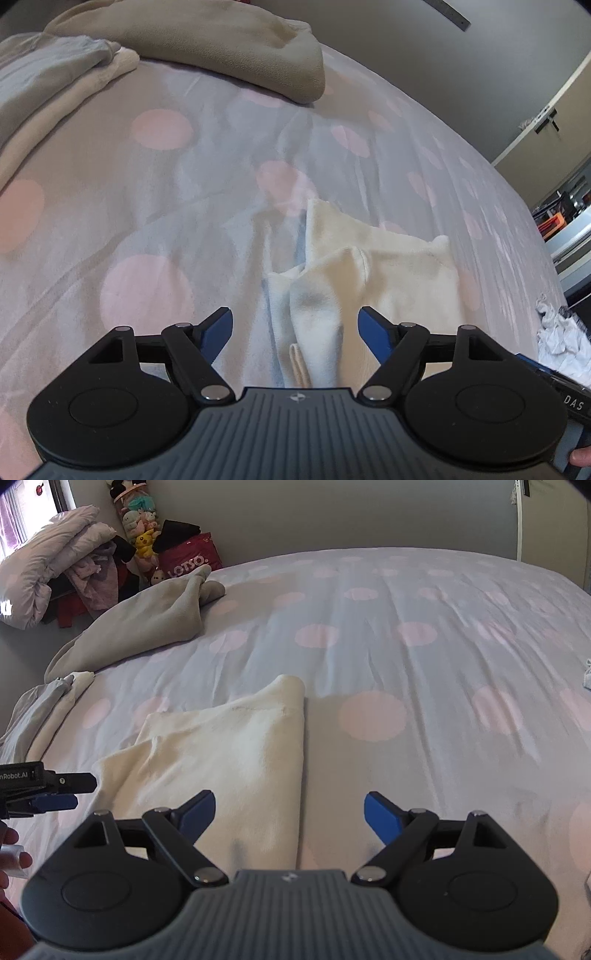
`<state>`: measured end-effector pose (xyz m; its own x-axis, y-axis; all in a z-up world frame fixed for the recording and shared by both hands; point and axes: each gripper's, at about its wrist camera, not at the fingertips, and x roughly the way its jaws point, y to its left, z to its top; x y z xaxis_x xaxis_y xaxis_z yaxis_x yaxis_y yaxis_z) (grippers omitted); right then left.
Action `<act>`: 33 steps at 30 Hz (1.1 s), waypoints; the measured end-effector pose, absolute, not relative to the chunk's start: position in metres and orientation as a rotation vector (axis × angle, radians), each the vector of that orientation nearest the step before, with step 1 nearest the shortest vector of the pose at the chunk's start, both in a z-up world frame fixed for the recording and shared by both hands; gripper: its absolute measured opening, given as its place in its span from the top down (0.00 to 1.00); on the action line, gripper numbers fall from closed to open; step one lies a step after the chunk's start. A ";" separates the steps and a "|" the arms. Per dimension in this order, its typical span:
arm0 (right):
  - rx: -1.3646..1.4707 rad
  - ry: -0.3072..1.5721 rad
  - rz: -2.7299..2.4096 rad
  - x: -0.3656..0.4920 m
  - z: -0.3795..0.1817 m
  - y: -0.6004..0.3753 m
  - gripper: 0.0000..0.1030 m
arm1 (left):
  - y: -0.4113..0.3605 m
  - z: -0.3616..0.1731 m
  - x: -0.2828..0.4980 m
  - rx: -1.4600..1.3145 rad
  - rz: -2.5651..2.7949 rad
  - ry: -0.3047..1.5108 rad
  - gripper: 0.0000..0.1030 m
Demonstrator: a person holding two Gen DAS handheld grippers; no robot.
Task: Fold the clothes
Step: 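Grasp the folded sweatshirt bundle with both grippers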
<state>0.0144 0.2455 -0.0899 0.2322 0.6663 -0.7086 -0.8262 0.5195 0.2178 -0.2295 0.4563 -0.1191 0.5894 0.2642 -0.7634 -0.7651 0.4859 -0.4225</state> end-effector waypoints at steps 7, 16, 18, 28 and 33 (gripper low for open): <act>-0.181 0.946 1.085 0.036 -0.113 0.266 0.11 | 0.459 -0.139 -0.212 -0.877 0.639 0.714 0.28; -0.099 1.050 1.092 0.056 -0.140 0.277 0.16 | 0.474 -0.158 -0.205 -0.904 0.645 0.680 0.28; -0.107 1.037 1.107 0.054 -0.141 0.281 0.19 | 0.474 -0.159 -0.201 -0.885 0.651 0.680 0.28; -0.108 1.037 1.140 0.049 -0.147 0.304 0.44 | 0.467 -0.158 -0.192 -0.808 0.656 0.667 0.45; -0.113 1.041 1.129 0.046 -0.145 0.308 0.57 | 0.468 -0.159 -0.194 -0.837 0.627 0.644 0.70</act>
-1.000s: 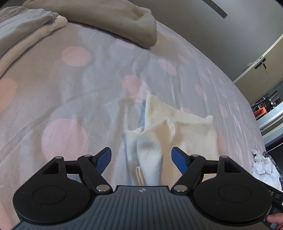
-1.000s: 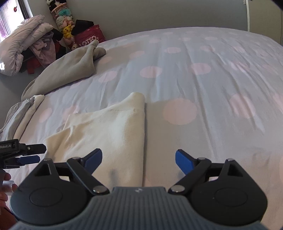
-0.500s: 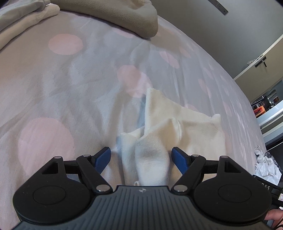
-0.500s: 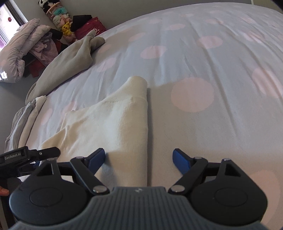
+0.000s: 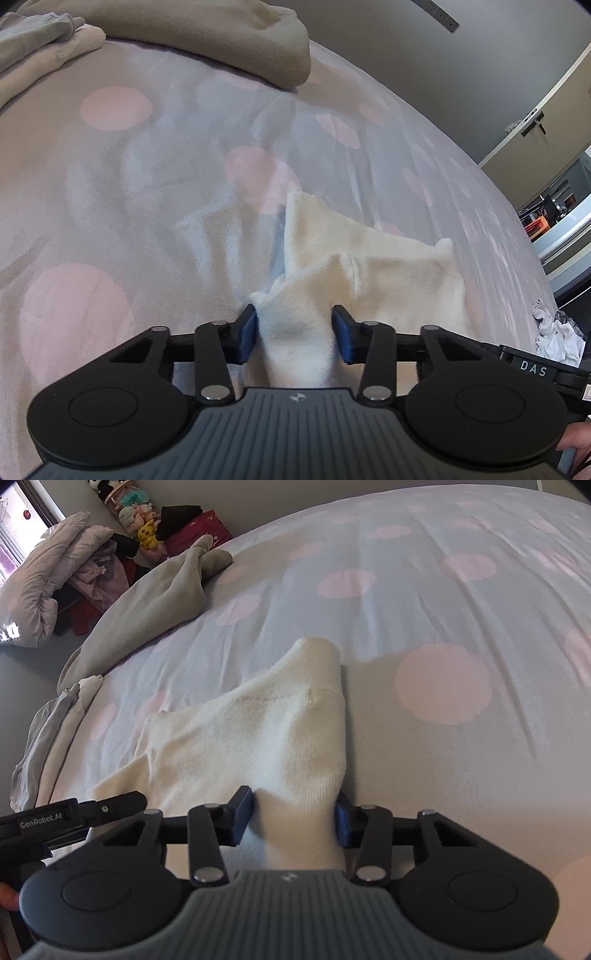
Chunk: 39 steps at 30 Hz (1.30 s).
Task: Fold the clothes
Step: 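Grasp the folded sweatshirt bundle with both grippers, then lift the sweatshirt with both grippers and carry it onto the clothes stack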
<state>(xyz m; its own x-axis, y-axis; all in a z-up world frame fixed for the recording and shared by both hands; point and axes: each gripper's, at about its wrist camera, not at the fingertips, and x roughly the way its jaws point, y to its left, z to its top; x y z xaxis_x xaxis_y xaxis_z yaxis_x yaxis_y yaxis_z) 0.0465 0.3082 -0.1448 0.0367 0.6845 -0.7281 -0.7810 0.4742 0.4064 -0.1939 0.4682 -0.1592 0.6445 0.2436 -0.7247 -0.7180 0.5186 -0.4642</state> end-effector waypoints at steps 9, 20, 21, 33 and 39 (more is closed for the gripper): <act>-0.142 0.970 1.134 0.035 -0.125 0.303 0.77 | 0.464 -0.149 -0.191 -0.772 0.613 0.629 0.80; -0.120 0.860 1.200 0.006 -0.071 0.298 0.81 | 0.458 -0.102 -0.208 -0.703 0.594 0.516 0.84; -0.114 0.851 1.208 0.002 -0.065 0.300 0.82 | 0.460 -0.096 -0.212 -0.703 0.596 0.504 0.84; 0.015 0.820 1.380 -0.073 -0.009 0.372 0.86 | 0.530 -0.010 -0.302 -0.619 0.700 0.411 0.85; 0.066 0.844 1.499 -0.135 0.014 0.438 0.86 | 0.577 0.035 -0.371 -0.556 0.800 0.428 0.85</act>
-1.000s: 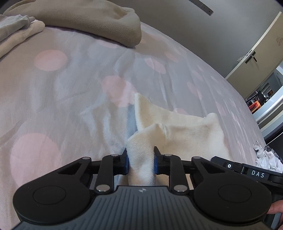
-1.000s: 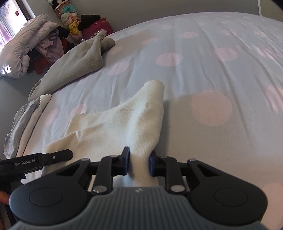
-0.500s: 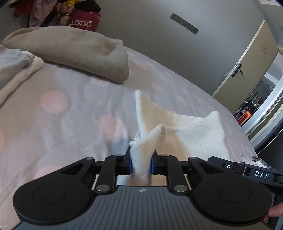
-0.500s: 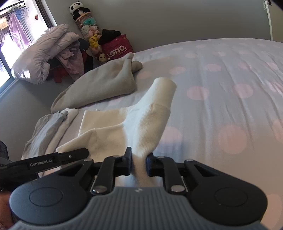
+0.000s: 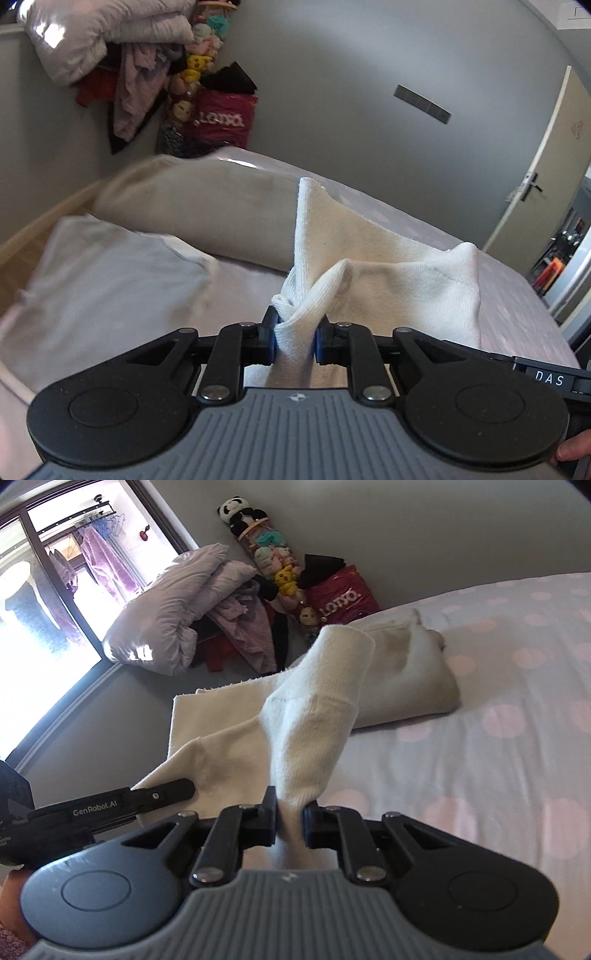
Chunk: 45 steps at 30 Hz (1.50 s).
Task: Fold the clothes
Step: 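Lift the sweatshirt with both grippers and carry it onto the clothes stack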
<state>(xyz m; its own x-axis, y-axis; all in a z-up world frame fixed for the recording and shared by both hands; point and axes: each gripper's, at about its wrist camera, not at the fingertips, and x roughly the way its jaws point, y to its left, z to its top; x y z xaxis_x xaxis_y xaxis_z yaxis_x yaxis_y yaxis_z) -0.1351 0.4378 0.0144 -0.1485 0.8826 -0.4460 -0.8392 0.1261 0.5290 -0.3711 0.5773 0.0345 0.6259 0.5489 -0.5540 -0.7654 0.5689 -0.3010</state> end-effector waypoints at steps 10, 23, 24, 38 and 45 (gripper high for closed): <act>0.146 1.004 1.591 -0.223 0.007 0.539 0.86 | 0.647 0.064 -0.450 -0.474 0.940 0.534 0.85; 0.095 1.068 1.575 -0.251 -0.023 0.632 0.86 | 0.734 0.029 -0.454 -0.421 0.957 0.682 0.85; 0.087 1.065 1.569 -0.248 -0.027 0.633 0.86 | 0.740 0.025 -0.452 -0.417 0.953 0.692 0.85; -0.014 1.092 1.499 -0.221 -0.080 0.674 0.85 | 0.794 -0.040 -0.429 -0.416 0.908 0.805 0.85; 0.023 1.141 1.490 -0.195 -0.084 0.682 0.58 | 0.792 -0.044 -0.445 -0.436 0.918 0.761 0.75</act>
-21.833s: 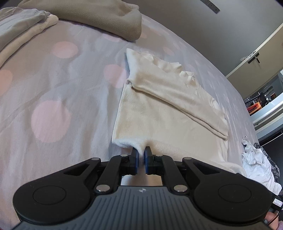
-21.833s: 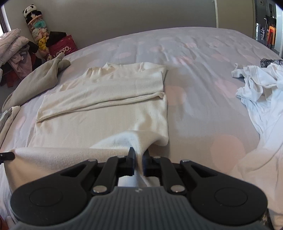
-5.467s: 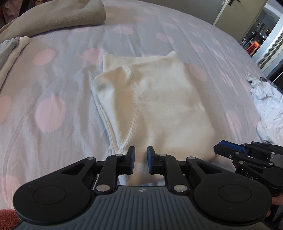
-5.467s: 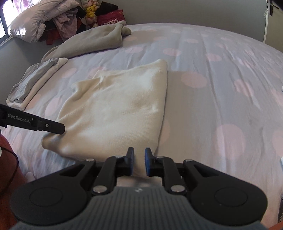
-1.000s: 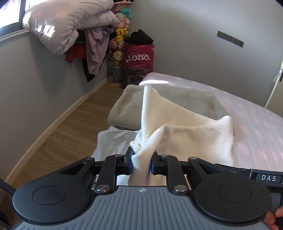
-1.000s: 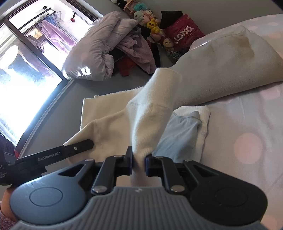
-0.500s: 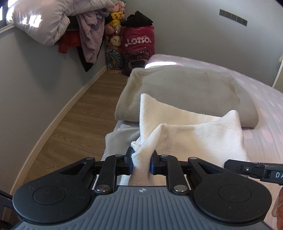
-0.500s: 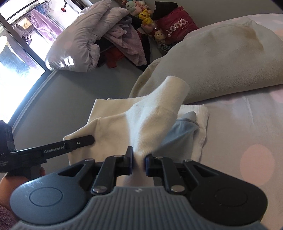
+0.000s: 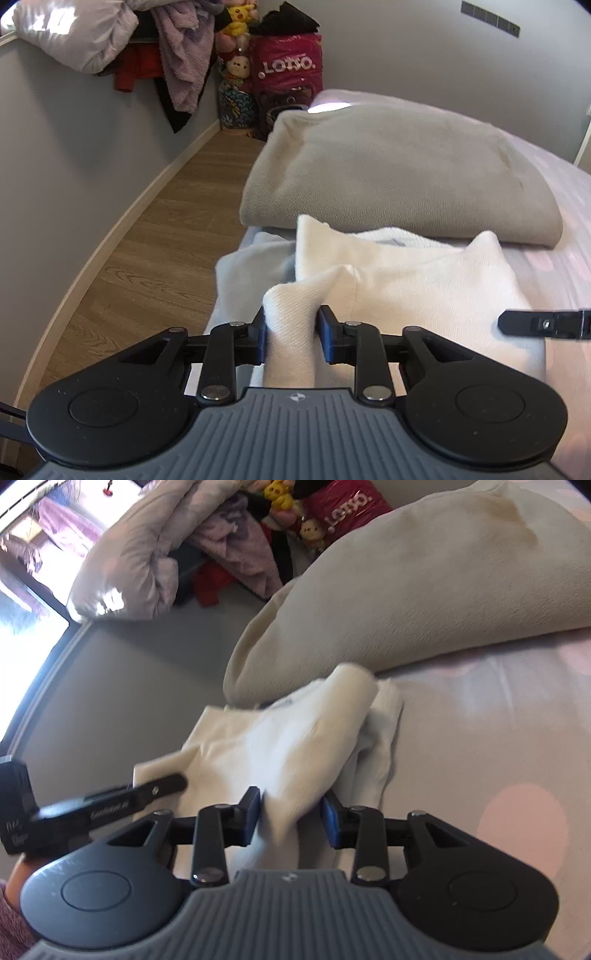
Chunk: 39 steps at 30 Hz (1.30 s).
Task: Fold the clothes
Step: 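Lift the sweatshirt with both grippers and carry it onto the clothes stack, then lower the sweatshirt onto the stack and open both grippers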
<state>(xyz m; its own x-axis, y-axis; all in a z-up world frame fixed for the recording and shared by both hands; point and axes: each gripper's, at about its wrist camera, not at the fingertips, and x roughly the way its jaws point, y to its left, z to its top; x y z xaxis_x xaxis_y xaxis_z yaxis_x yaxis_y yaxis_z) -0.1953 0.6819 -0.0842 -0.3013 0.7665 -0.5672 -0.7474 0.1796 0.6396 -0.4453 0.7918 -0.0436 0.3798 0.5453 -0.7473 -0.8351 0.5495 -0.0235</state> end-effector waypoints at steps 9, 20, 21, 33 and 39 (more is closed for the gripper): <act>0.035 1.205 1.469 -0.161 -0.080 0.717 0.74 | 0.785 -0.016 -0.454 -0.384 0.950 0.749 0.80; -0.306 0.799 1.587 -0.198 -0.054 0.725 0.83 | 0.796 -0.052 -0.448 -0.405 0.993 0.844 0.84; -0.314 0.804 1.580 -0.196 -0.058 0.728 0.83 | 0.798 -0.057 -0.450 -0.415 0.996 0.845 0.84; -0.334 0.818 1.543 -0.187 -0.064 0.735 0.60 | 0.789 -0.052 -0.471 -0.443 1.023 0.779 0.79; -0.367 0.684 1.652 -0.210 -0.035 0.691 0.63 | 0.753 -0.023 -0.486 -0.404 1.010 0.780 0.78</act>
